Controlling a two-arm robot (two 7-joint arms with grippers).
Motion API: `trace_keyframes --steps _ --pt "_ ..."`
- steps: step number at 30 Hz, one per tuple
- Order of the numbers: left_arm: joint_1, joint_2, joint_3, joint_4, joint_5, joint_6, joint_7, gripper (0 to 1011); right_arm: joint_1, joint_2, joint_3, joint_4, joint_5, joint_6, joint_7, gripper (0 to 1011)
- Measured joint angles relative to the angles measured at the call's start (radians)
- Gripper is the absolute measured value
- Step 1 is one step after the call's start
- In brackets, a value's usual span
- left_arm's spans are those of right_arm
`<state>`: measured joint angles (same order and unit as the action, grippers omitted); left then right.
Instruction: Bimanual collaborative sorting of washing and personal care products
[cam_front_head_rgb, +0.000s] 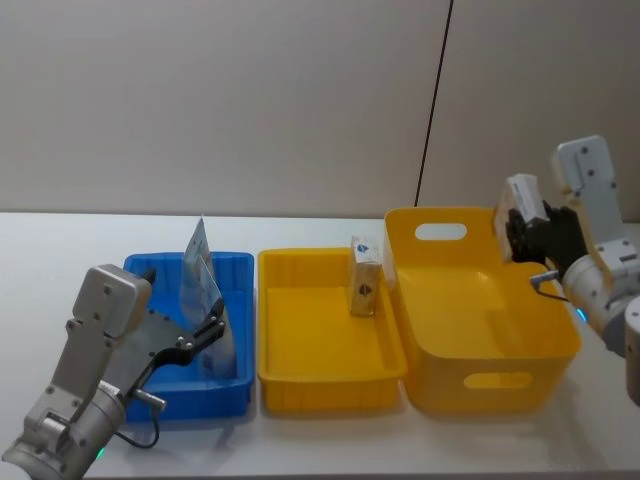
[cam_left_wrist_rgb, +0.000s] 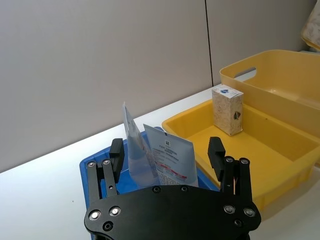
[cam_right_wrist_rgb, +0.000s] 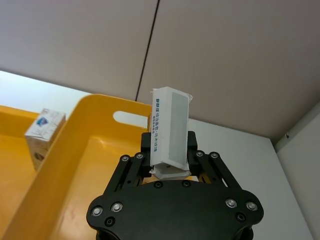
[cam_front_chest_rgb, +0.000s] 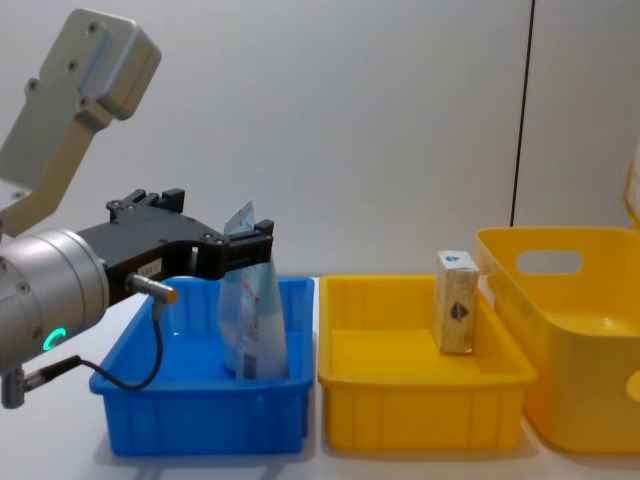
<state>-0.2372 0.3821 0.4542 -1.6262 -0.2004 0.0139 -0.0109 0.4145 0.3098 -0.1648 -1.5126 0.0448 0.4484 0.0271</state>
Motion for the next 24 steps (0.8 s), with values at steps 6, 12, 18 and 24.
trace_keyframes --steps 6,12,18,24 --pt "0.000 0.000 0.000 0.000 0.000 0.000 0.000 1001 0.008 0.005 0.007 0.019 0.000 0.002 0.010 347" --pt "0.000 0.000 0.000 0.000 0.000 0.000 0.000 1001 0.020 0.005 0.008 0.029 0.000 -0.003 0.030 347" --pt "0.000 0.000 0.000 0.000 0.000 0.000 0.000 1001 0.033 0.004 0.004 0.035 -0.001 -0.015 0.047 347" --pt "0.000 0.000 0.000 0.000 0.000 0.000 0.000 1001 0.041 0.003 0.001 0.038 -0.003 -0.022 0.059 347"
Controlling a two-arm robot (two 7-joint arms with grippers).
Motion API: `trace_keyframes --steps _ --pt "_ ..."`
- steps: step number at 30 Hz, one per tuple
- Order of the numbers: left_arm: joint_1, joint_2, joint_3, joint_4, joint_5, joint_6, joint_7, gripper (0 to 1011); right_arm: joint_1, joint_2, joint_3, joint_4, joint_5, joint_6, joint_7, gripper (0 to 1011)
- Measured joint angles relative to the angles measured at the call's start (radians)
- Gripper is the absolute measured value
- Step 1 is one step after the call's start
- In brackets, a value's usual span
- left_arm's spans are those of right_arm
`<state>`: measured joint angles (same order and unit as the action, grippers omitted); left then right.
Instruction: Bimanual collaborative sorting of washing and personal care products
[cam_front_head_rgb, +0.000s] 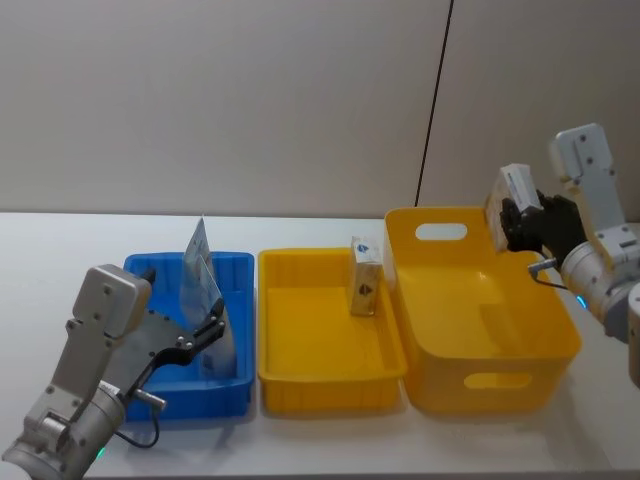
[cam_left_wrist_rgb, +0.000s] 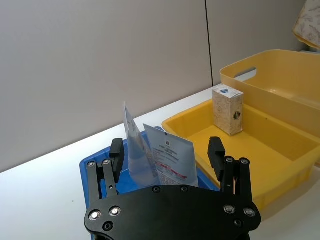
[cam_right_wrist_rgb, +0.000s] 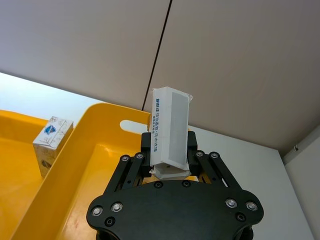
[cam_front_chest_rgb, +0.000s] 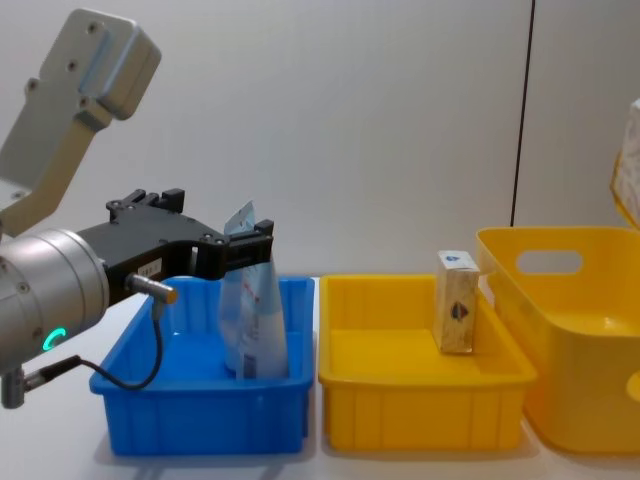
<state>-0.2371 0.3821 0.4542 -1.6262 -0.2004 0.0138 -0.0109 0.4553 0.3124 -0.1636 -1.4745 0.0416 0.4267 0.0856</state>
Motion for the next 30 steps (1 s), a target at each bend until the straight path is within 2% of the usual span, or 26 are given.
trace_keyframes --steps 4,7,9,11,12,15,17,19,23,27,30 --pt "0.000 0.000 0.000 0.000 0.000 0.000 0.000 1001 0.003 -0.001 -0.001 0.002 -0.001 -0.003 0.005 347" --pt "0.000 0.000 0.000 0.000 0.000 0.000 0.000 1001 0.005 -0.001 -0.002 0.002 -0.001 -0.004 0.008 391" --pt "0.000 0.000 0.000 0.000 0.000 0.000 0.000 1001 0.006 -0.001 -0.003 0.003 -0.001 -0.006 0.009 482" --pt "0.000 0.000 0.000 0.000 0.000 0.000 0.000 1001 0.007 -0.001 -0.003 0.003 -0.002 -0.007 0.010 516" --pt "0.000 0.000 0.000 0.000 0.000 0.000 0.000 1001 0.007 -0.001 -0.003 0.003 -0.002 -0.007 0.011 588" --pt "0.000 0.000 0.000 0.000 0.000 0.000 0.000 1001 0.008 -0.001 -0.003 0.004 -0.002 -0.008 0.012 690" --pt "0.000 0.000 0.000 0.000 0.000 0.000 0.000 1001 0.009 -0.002 -0.004 0.004 -0.002 -0.008 0.013 751" --pt "0.000 0.000 0.000 0.000 0.000 0.000 0.000 1001 0.009 -0.002 -0.004 0.004 -0.002 -0.008 0.013 770" --pt "0.000 -0.001 -0.001 0.000 0.000 0.000 -0.001 1001 0.010 -0.002 -0.004 0.005 -0.002 -0.009 0.015 918" --pt "-0.003 -0.003 -0.003 0.000 -0.005 0.012 -0.005 1001 0.010 -0.002 -0.005 0.005 -0.002 -0.009 0.015 1003" --pt "-0.006 -0.007 -0.006 -0.001 -0.014 0.028 -0.010 1001 0.010 -0.002 -0.005 0.005 -0.002 -0.010 0.016 1003"
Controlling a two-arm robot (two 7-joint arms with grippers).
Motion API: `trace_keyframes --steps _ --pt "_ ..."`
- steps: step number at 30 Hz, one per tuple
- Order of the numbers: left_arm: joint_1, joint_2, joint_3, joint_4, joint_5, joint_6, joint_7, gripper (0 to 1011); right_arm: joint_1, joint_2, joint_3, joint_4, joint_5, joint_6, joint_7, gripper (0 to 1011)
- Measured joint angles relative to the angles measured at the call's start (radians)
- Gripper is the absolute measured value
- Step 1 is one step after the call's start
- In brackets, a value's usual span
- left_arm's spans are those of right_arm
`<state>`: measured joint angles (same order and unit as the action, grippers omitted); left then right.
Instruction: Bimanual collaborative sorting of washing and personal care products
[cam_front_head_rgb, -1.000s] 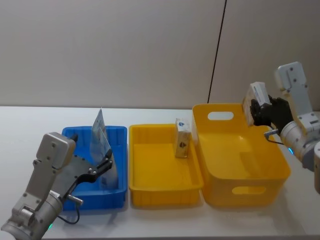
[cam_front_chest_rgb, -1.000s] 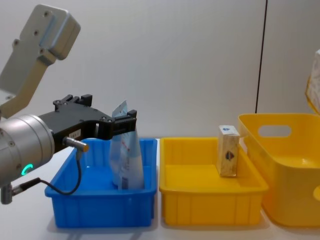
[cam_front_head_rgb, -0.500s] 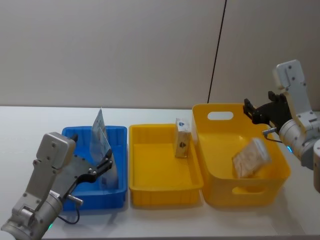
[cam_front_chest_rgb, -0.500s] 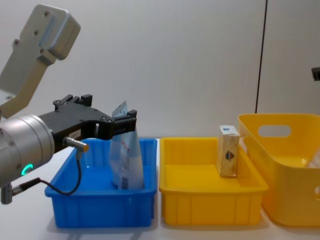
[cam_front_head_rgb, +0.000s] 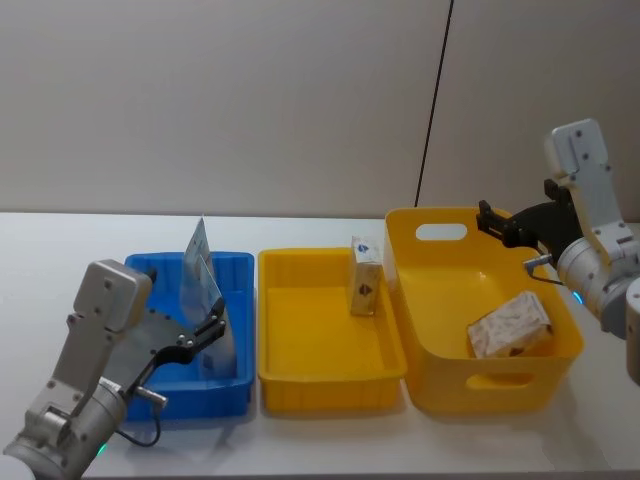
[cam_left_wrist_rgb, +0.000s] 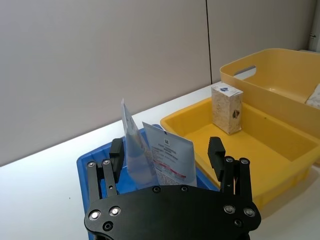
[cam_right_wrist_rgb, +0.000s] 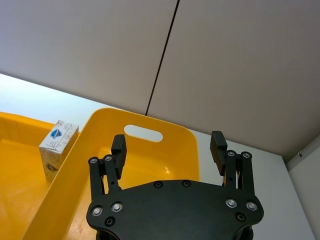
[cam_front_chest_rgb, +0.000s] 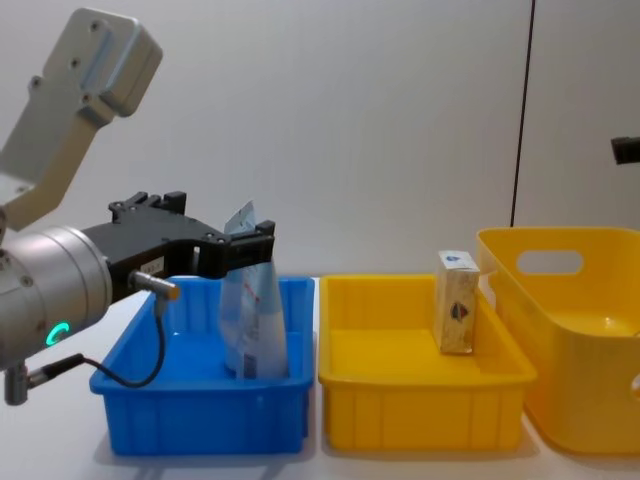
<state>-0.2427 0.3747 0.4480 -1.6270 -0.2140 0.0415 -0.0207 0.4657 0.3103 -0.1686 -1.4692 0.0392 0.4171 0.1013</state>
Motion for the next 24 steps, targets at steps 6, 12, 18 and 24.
trace_keyframes --steps 6,12,18,24 --pt "-0.004 -0.015 -0.006 0.004 -0.021 0.041 -0.007 1001 0.001 0.000 0.000 0.000 0.000 -0.001 0.001 1003" --pt "-0.006 -0.042 -0.012 0.031 -0.037 0.070 -0.005 1001 0.001 0.000 0.000 0.000 0.000 -0.001 0.001 1003" --pt "-0.012 -0.072 -0.015 0.070 -0.044 0.079 0.007 1001 0.001 0.000 0.000 0.000 0.000 -0.001 0.001 1003" --pt "-0.026 -0.103 -0.014 0.118 -0.043 0.080 0.019 1001 0.001 0.000 0.000 0.000 0.000 -0.001 0.001 1003"
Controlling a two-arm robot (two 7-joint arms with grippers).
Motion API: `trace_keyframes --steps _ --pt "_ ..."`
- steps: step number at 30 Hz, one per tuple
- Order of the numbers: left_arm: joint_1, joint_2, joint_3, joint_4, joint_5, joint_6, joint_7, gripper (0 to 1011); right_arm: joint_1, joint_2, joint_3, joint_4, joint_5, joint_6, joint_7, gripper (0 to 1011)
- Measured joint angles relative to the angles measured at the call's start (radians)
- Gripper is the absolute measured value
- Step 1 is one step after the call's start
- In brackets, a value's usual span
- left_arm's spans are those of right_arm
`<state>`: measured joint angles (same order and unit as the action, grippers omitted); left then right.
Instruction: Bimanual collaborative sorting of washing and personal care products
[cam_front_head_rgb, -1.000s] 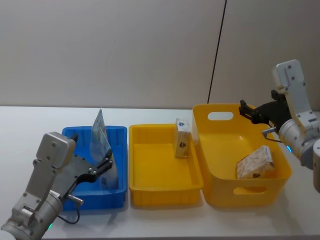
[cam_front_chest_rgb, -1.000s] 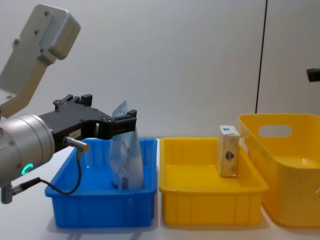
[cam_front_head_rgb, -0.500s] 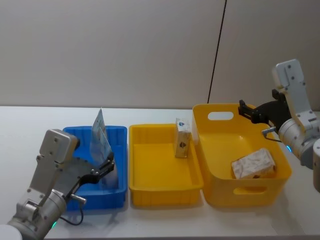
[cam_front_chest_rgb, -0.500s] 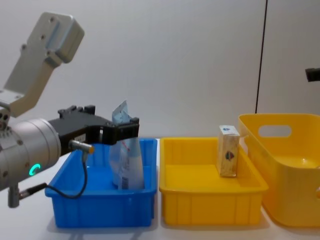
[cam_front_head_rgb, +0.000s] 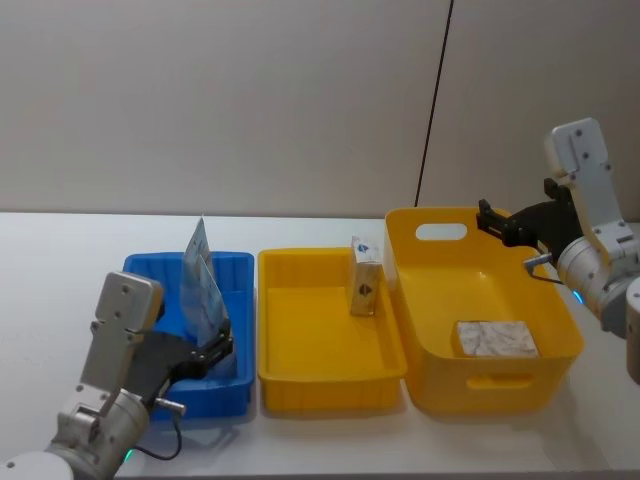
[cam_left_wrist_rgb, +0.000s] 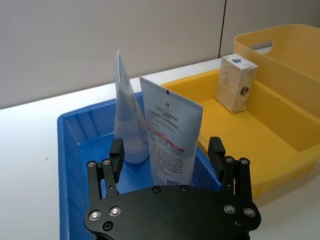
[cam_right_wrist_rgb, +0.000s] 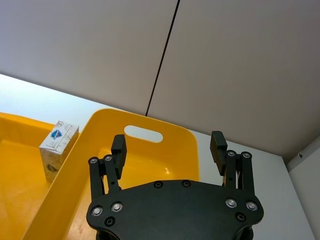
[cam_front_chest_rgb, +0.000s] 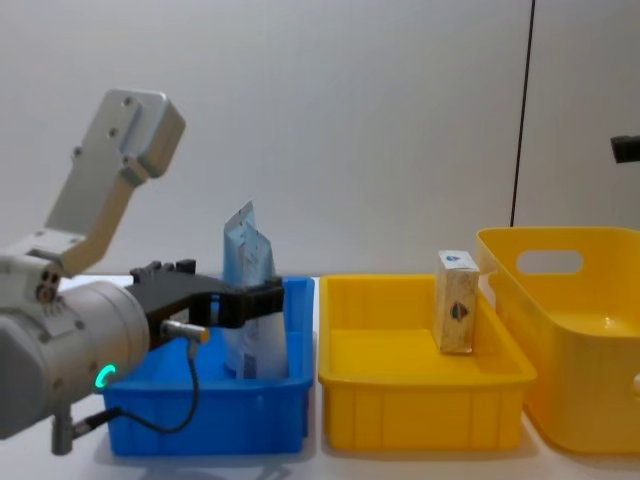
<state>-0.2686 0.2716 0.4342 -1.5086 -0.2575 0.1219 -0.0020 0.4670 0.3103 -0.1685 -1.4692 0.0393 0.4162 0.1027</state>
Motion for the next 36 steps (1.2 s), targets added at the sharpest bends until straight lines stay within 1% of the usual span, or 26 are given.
trace_keyframes --steps 4,15,17,36 --pt "-0.015 -0.022 0.004 0.036 0.003 -0.001 0.003 1001 0.000 0.000 0.000 0.000 0.000 0.000 0.000 1004" --pt "-0.054 -0.061 0.014 0.111 0.017 -0.020 -0.003 1001 0.000 0.000 0.000 0.000 0.000 0.000 0.000 1004" --pt "-0.067 -0.071 0.017 0.135 0.023 -0.026 -0.005 1001 0.000 0.000 0.000 0.000 0.000 0.000 0.000 1003" --pt "-0.141 -0.122 0.032 0.262 0.073 -0.054 -0.003 1001 0.000 0.000 0.000 0.000 0.000 0.000 0.000 1003"
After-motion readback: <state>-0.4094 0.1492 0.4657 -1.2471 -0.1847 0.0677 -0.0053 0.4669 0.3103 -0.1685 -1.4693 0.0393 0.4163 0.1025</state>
